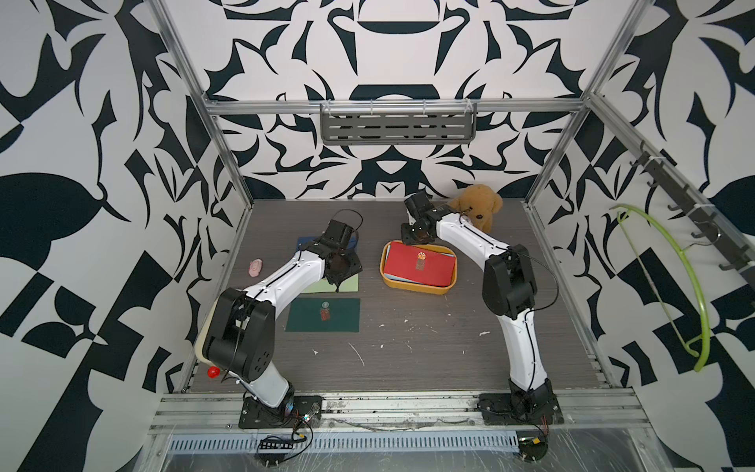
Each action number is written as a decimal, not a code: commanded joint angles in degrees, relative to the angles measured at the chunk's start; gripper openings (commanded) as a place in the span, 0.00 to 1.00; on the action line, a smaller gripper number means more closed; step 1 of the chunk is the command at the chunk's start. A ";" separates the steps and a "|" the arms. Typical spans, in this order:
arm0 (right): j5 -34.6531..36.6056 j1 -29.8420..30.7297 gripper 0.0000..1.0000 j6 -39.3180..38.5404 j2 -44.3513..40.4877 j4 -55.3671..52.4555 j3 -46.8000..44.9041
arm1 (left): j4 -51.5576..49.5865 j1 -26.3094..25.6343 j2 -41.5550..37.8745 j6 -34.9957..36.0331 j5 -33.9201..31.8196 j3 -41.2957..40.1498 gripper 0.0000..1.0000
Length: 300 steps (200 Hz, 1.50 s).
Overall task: Put the sealed envelopes into the storage box
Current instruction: Adjust the envelope in the storage box, then move the envelope to the center of the board.
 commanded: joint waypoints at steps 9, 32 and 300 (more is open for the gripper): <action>2.31 0.93 0.32 0.10 -0.90 -1.17 2.34 | -1.42 0.69 -3.36 1.04 -0.46 -3.37 0.47; 2.10 1.44 0.31 0.19 -0.89 -0.99 2.11 | -1.44 1.21 -4.13 1.19 -0.49 -4.31 0.47; -9.40 2.06 0.70 1.20 -34.95 0.45 -31.34 | -7.16 -2.96 -0.96 3.48 -10.14 -14.51 0.49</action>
